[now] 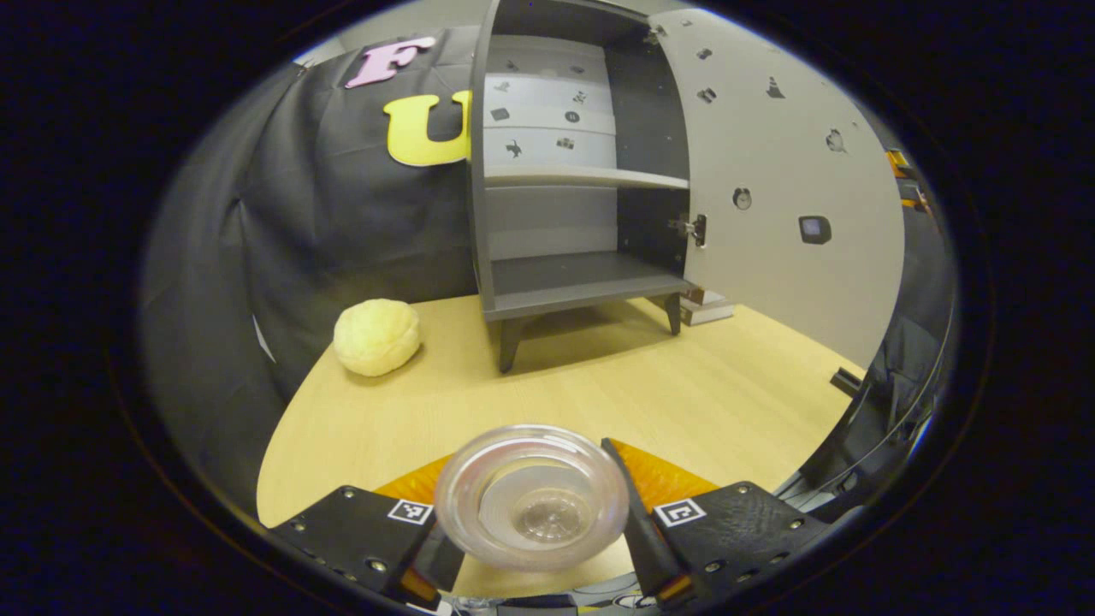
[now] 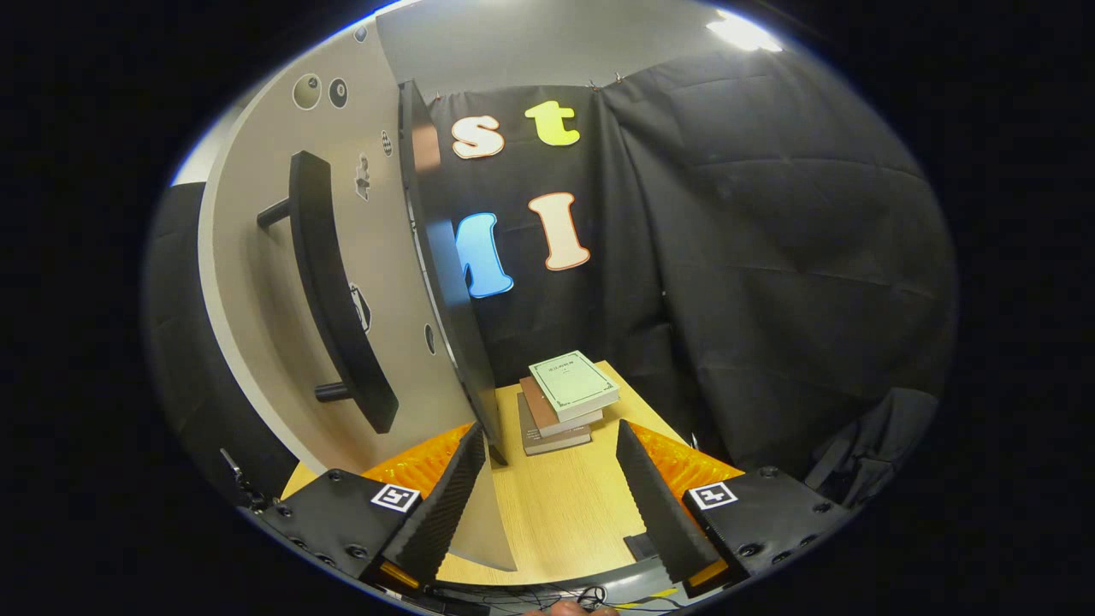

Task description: Open the cabinet door with the right hand, grasp the bottle in the cabinet with the left hand and place it on the coaster, then close the cabinet door with the right hand.

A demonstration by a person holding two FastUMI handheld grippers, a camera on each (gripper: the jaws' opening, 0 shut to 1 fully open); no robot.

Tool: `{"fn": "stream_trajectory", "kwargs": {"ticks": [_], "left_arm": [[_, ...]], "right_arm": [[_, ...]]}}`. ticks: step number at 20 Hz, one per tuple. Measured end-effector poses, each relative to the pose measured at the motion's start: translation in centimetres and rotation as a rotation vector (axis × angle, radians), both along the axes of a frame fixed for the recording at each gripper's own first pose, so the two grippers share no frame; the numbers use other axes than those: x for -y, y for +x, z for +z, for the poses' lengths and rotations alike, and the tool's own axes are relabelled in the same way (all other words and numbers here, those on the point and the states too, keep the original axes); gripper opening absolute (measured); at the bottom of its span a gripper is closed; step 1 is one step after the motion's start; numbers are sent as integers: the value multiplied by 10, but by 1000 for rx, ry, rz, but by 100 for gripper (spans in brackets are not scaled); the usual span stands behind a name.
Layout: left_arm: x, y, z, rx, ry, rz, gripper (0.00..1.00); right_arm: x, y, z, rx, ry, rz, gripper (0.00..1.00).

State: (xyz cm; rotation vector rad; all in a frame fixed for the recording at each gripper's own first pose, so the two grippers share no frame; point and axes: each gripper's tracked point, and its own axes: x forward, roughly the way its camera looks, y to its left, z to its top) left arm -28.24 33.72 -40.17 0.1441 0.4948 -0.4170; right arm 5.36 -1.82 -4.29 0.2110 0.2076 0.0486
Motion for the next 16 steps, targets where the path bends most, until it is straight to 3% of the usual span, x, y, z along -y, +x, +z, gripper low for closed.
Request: {"fn": "stream_trajectory", "kwargs": {"ticks": [2, 4, 11, 12, 15, 16], "left_arm": [[3, 3, -8, -34, 13, -2, 76], [5, 6, -9, -37, 9, -5, 78], [-2, 13, -1, -4, 11, 68, 82], [-2, 12, 1, -8, -2, 76, 82], [-1, 8, 5, -11, -21, 89, 82], [-1, 7, 8, -7, -21, 89, 80]], "right_arm": [[2, -1, 0, 3, 10, -6, 93], [7, -3, -2, 4, 8, -19, 98], [16, -4, -3, 3, 12, -40, 98], [16, -2, -4, 3, 12, -39, 93], [10, 2, -6, 0, 3, -25, 98], [7, 3, -7, -1, -1, -17, 93]]}}
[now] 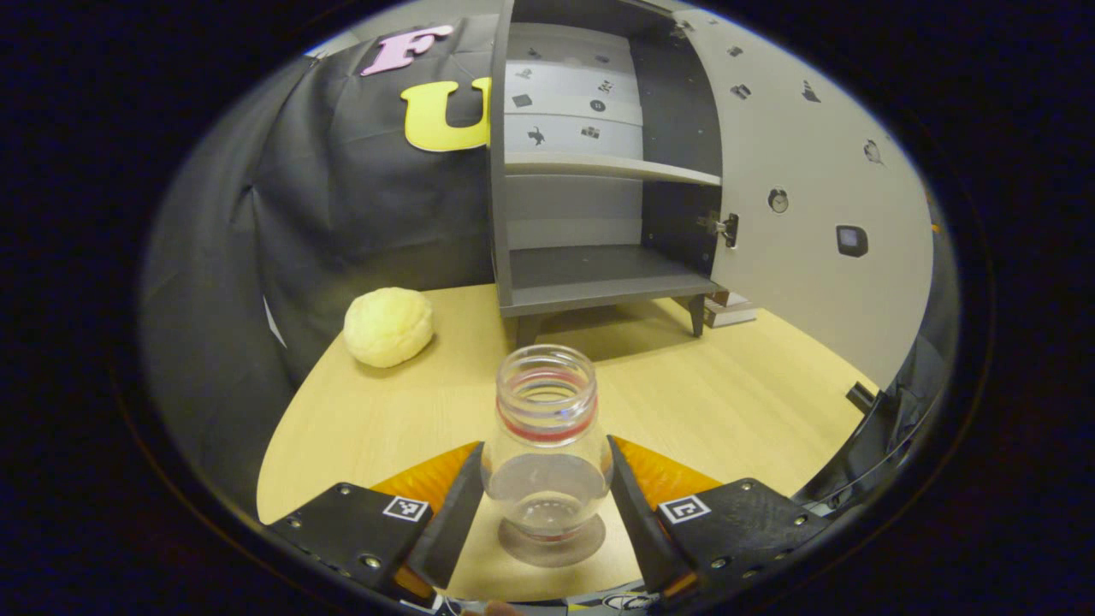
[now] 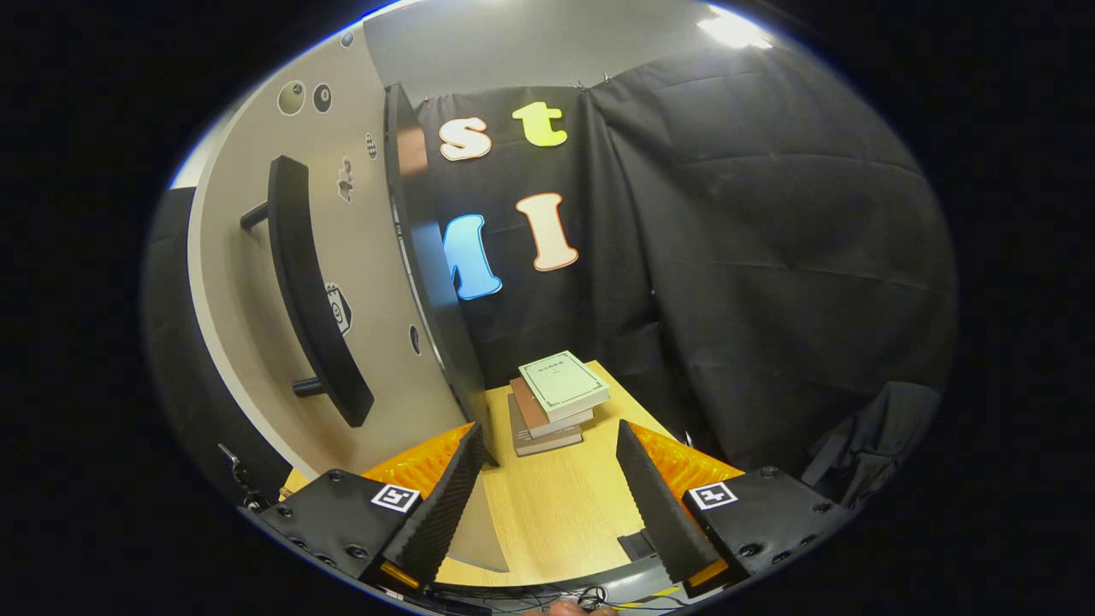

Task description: Open the cabinet door with the right hand, grasp the bottle in the cabinet with the left hand and place it on the coaster, then close the cabinet door with the right hand.

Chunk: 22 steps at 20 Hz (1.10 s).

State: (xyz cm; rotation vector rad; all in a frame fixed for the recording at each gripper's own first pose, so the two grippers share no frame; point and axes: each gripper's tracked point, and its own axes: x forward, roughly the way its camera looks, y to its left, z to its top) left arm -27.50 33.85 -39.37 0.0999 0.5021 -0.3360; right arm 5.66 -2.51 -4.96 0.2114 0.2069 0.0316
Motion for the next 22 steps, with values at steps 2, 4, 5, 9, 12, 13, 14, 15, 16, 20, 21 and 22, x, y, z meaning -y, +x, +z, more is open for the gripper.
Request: {"fn": "stream_trajectory", "kwargs": {"ticks": [2, 4, 5, 9, 12, 13, 14, 15, 16, 20, 21, 22], "left_arm": [[2, -2, 6, 4, -5, -3, 82], [2, -7, 12, 4, -20, 0, 82], [1, -12, 15, 3, -29, 2, 82], [-11, -45, 27, 13, -39, 39, 82], [-18, -59, 56, 51, -65, 73, 82], [-18, -63, 68, 69, -68, 77, 80], [-18, -67, 81, 91, -70, 81, 82], [-19, -70, 96, 117, -72, 86, 80], [-21, -74, 112, 145, -76, 92, 82], [-22, -91, 156, 225, -151, 126, 82], [-20, -91, 163, 229, -185, 139, 80], [-18, -92, 169, 234, -212, 149, 80]], "right_arm": [[-6, 2, 0, 3, -13, 15, 93], [-10, 5, 2, 11, -32, 28, 93], [-11, 5, 3, 17, -43, 32, 93], [-13, 7, 4, 24, -58, 43, 93], [-7, 7, 11, 37, -49, 39, 93], [-4, 6, 14, 41, -46, 35, 93], [0, 6, 16, 44, -43, 29, 93], [4, 5, 20, 47, -40, 18, 93], [8, 5, 26, 58, -37, 5, 98], [21, 6, 48, 84, -43, -44, 98], [19, 6, 55, 90, -39, -39, 98], [16, 6, 61, 97, -34, -26, 98]]}}
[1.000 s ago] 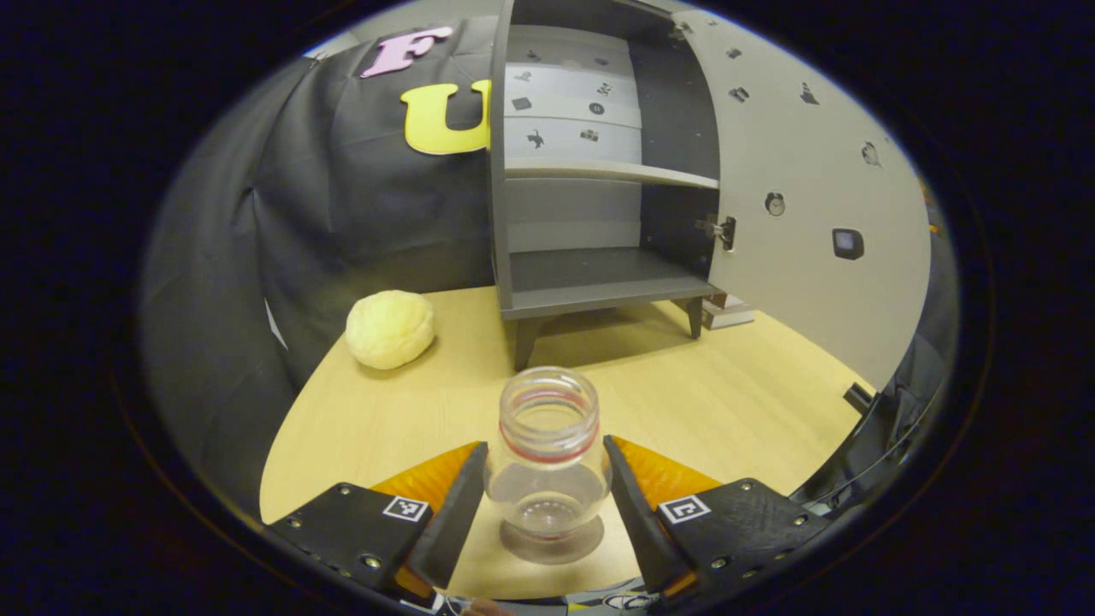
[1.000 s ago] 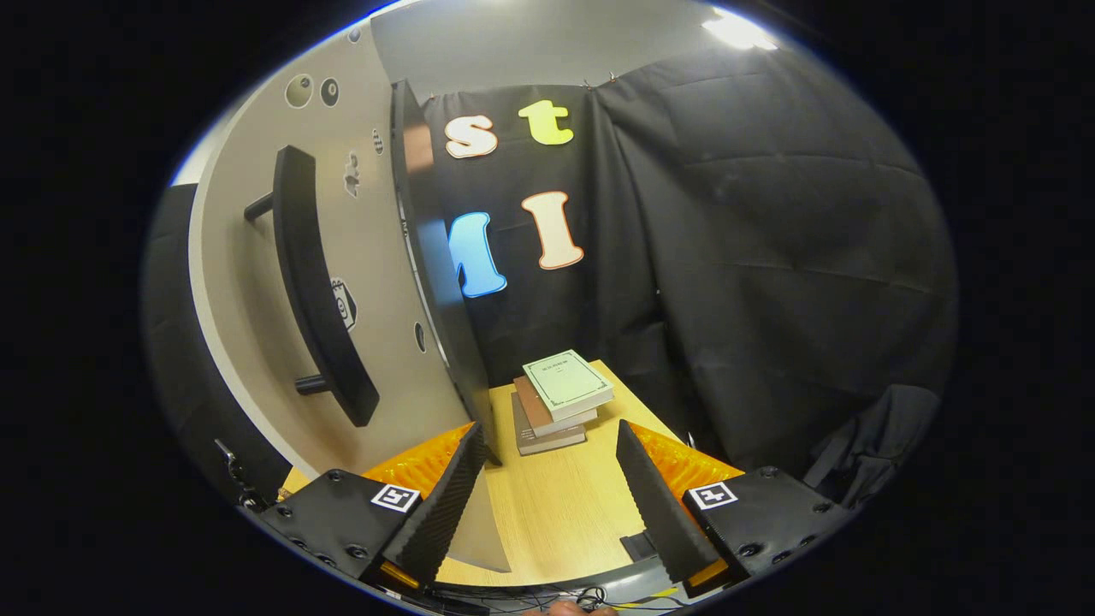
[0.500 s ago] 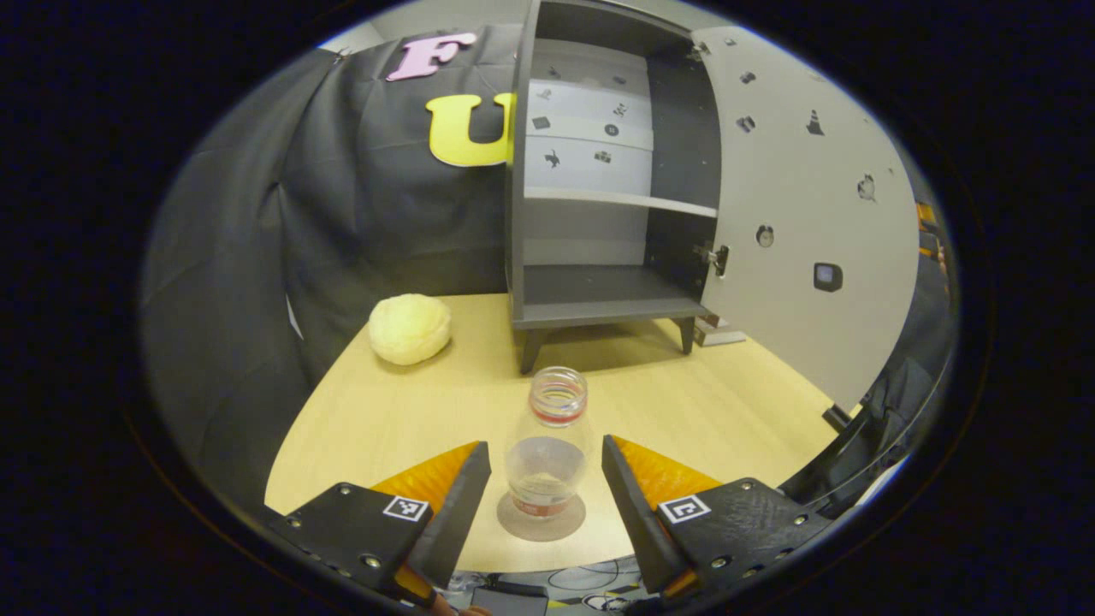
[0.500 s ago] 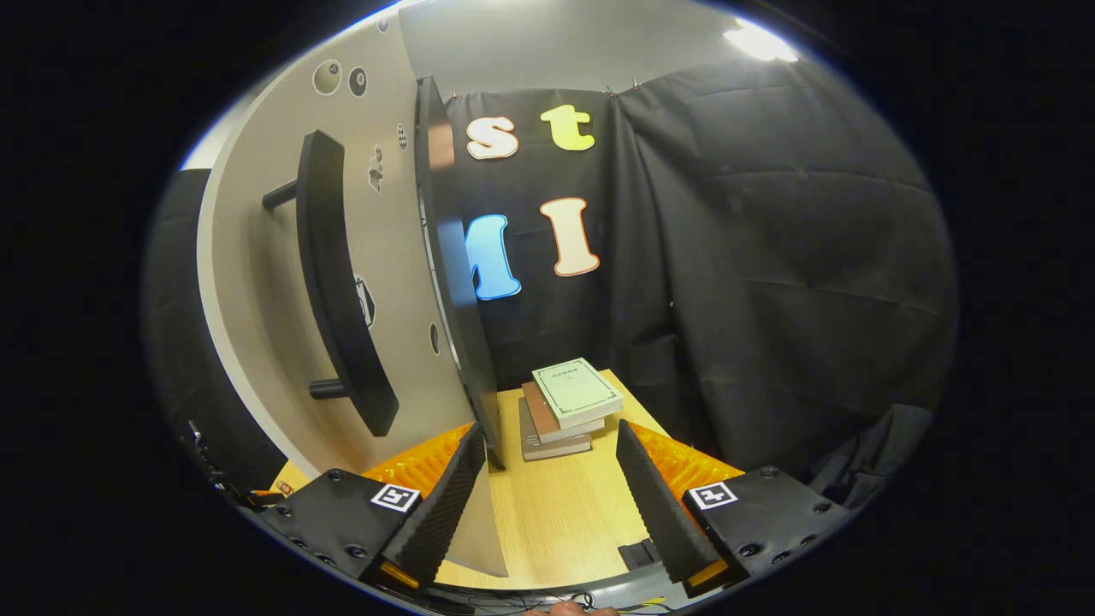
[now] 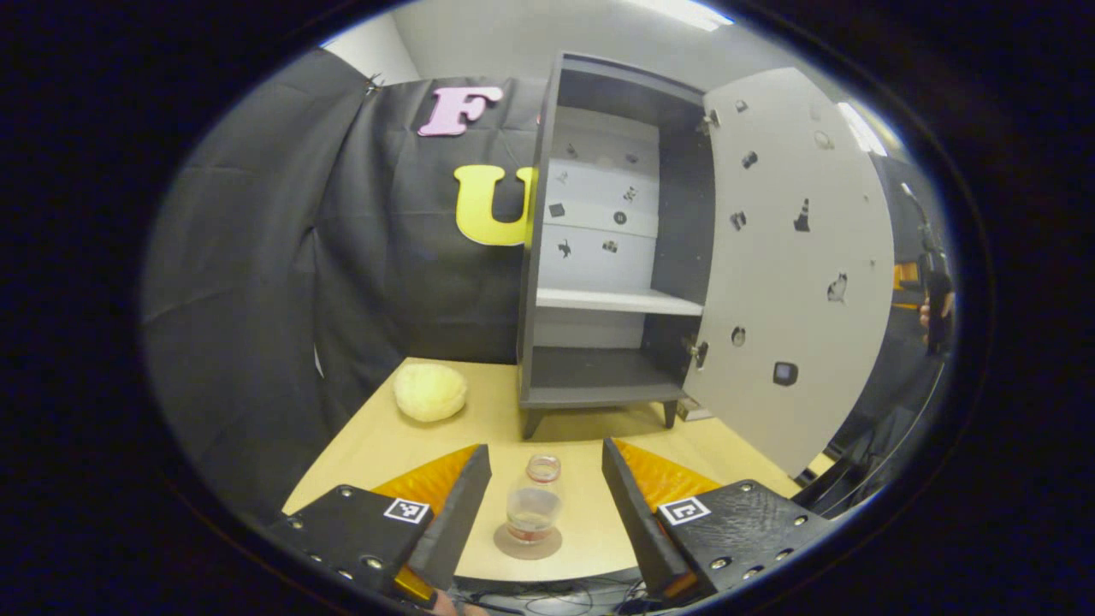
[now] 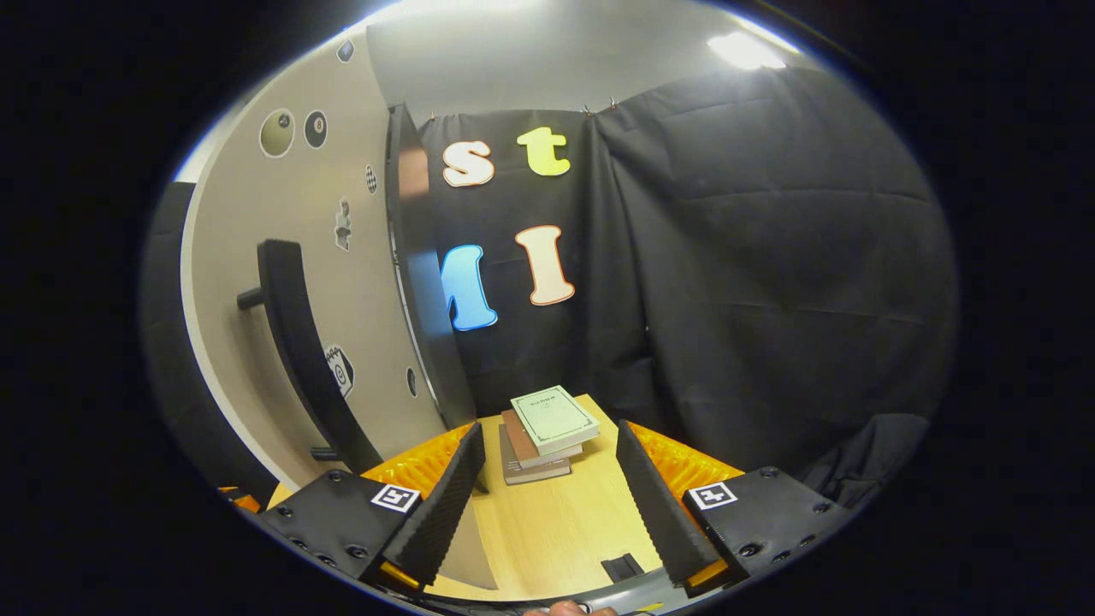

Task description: Open the cabinet door with the right hand, grasp the bottle in the cabinet with the left hand and place it on the coaster, then close the cabinet door with the right hand.

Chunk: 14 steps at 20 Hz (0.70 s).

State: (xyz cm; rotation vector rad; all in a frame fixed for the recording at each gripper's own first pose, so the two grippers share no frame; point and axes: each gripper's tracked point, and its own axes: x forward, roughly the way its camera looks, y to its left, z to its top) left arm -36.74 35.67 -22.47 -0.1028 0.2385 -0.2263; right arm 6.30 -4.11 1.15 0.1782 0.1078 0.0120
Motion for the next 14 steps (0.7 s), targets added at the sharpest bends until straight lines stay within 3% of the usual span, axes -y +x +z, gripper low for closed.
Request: {"fn": "stream_trajectory", "kwargs": {"ticks": [5, 6, 9, 10, 14], "left_arm": [[-4, -21, 45, 69, 59, 69, 79], [-6, -22, 55, 83, 62, 81, 84], [-11, -23, 76, 108, 43, 104, 79], [-15, -24, 81, 116, 39, 115, 79], [-31, -27, 84, 120, 38, 141, 79]], "right_arm": [[-22, -7, 29, 43, -44, 56, 98], [-21, -10, 33, 48, -74, 42, 98], [-25, -15, 50, 88, -153, 24, 92], [-28, -16, 54, 95, -156, 25, 97], [-37, -20, 59, 93, -148, 13, 95]]}}
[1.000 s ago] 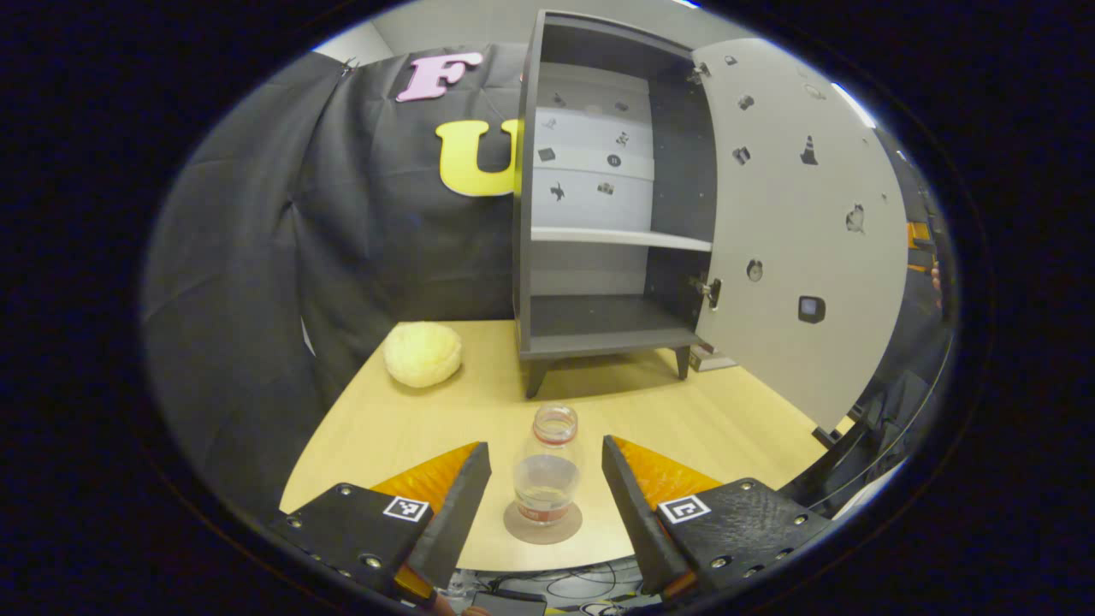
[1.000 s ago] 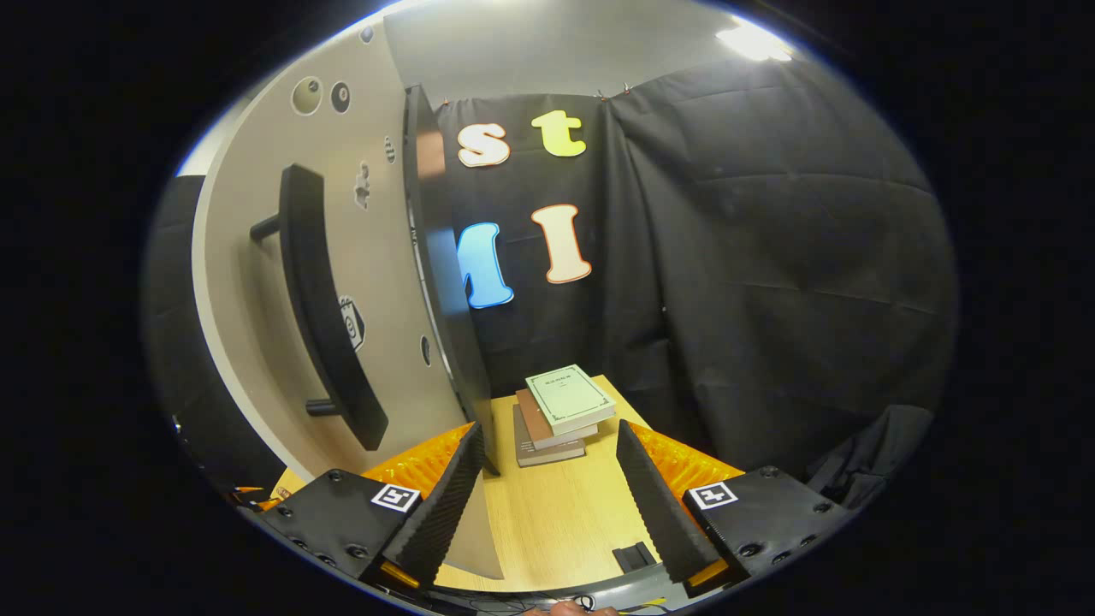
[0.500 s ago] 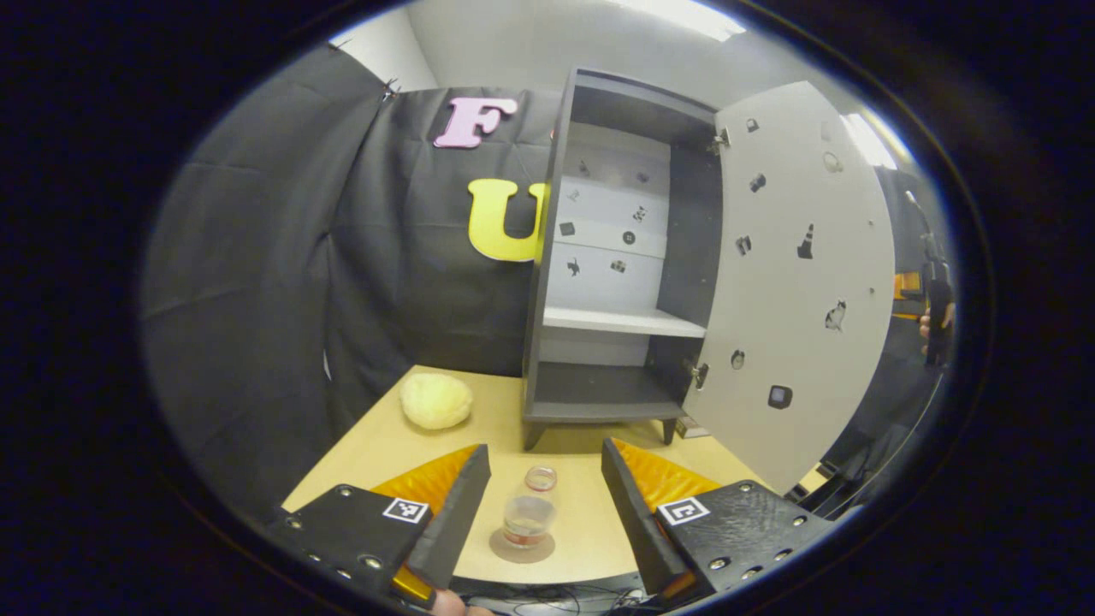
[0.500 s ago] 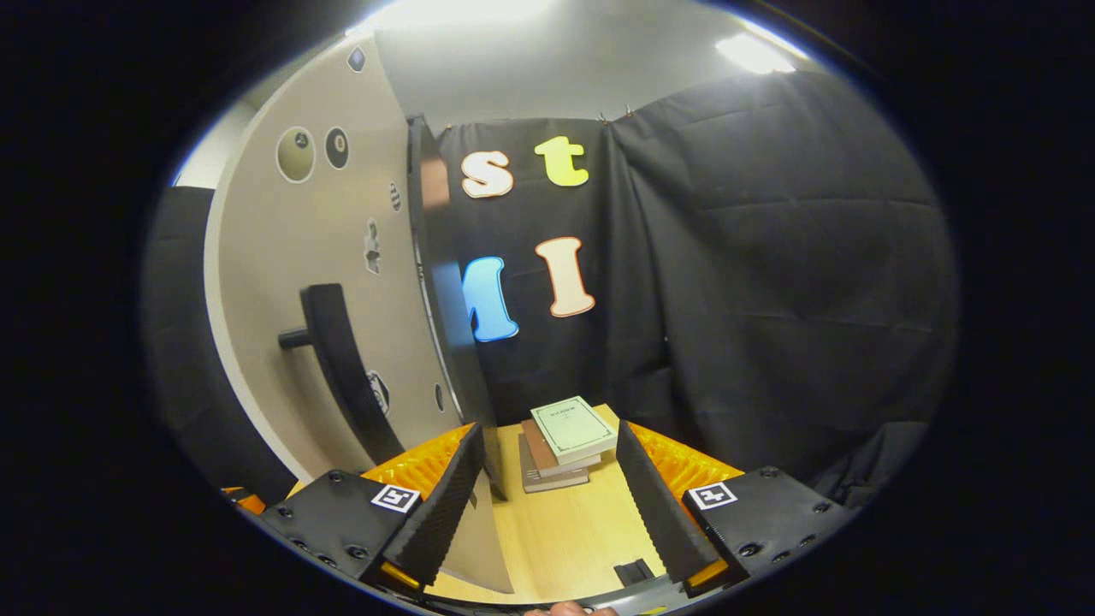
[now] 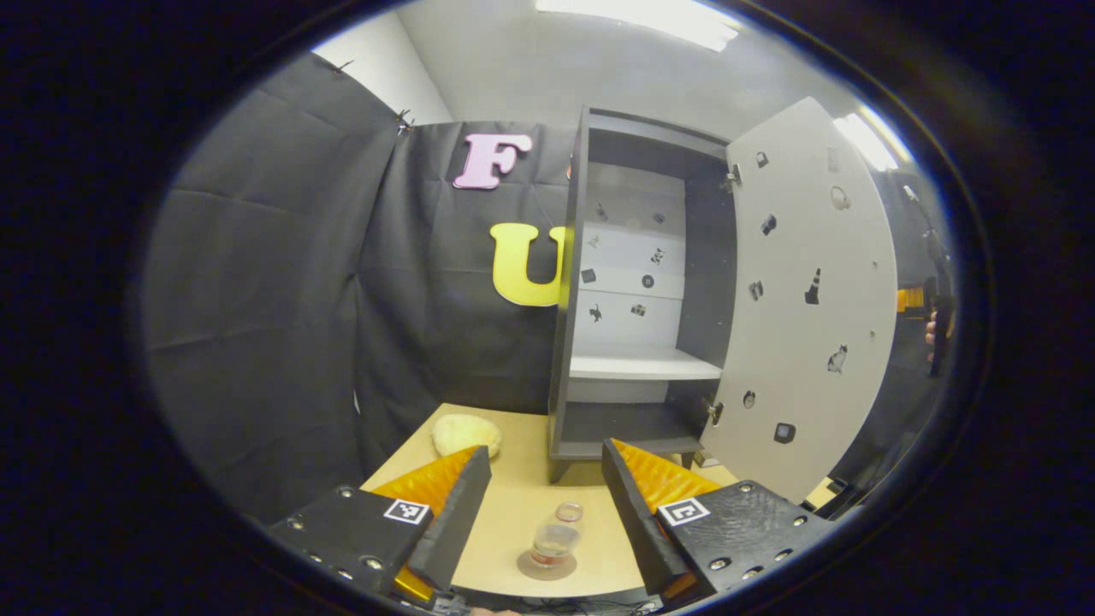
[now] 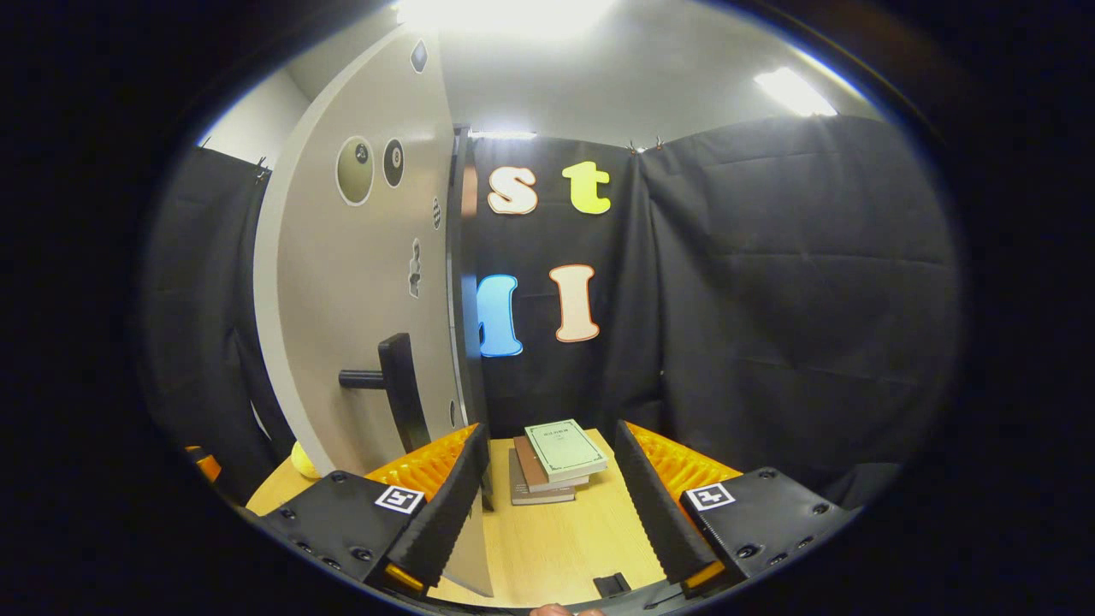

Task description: Open the cabinet door with the right hand, grasp the bottle in the cabinet with the left hand and place it on the coaster, then close the cabinet door with the right hand.

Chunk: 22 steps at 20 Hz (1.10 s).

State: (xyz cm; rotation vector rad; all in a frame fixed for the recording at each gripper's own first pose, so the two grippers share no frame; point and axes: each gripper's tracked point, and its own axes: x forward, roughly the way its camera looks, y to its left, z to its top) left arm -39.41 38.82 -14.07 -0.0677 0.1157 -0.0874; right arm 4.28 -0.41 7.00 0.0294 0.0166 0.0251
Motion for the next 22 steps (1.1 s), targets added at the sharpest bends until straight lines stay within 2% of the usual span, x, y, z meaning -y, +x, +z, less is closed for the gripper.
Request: {"fn": "stream_trajectory", "kwargs": {"ticks": [1, 2, 3, 5, 6, 7, 8, 9, 10, 11, 13, 18, 19, 20, 21, 22], "left_arm": [[-6, -1, -4, -12, 7, 12, 82], [-11, -3, -8, -22, 3, 21, 79], [-11, -5, -11, -29, -10, 19, 81], [-17, -10, -13, -35, -27, 30, 84], [-21, -12, -13, -34, -28, 37, 79], [-24, -13, -13, -34, -24, 42, 79], [-28, -16, -13, -36, -17, 49, 84], [-32, -17, -12, -36, -8, 55, 82], [-36, -19, -14, -37, 2, 63, 79], [-41, -20, -12, -34, 13, 72, 84], [-50, -23, -8, -29, 35, 85, 79], [-74, -28, 1, -14, 63, 141, 79], [-77, -29, 4, -12, 65, 152, 82], [-80, -26, 5, -7, 66, 161, 79], [-81, -23, 9, 0, 66, 164, 82], [-81, -20, 11, 7, 67, 168, 82]], "right_arm": [[-5, -2, 0, -6, -2, -5, 95], [-13, -6, -1, -8, -2, 4, 95], [-25, -10, -2, -14, -5, 23, 95], [-48, -13, -2, -23, -6, 72, 95], [-61, -14, -1, -25, -7, 98, 95], [-75, -15, -2, -28, -9, 126, 95], [-90, -16, -2, -30, -8, 155, 95], [-104, -15, -2, -32, -9, 185, 95], [-118, -13, -1, -31, -9, 209, 95], [-129, -12, 1, -27, -11, 227, 95], [-154, -5, 4, -14, -21, 267, 95], [-223, 13, 8, -6, -11, 386, 95], [-235, 16, 9, -3, -16, 406, 96], [-243, 19, 9, 0, -18, 416, 92], [-247, 21, 11, 6, -15, 423, 97], [-245, 23, 11, 14, -11, 428, 93]]}}
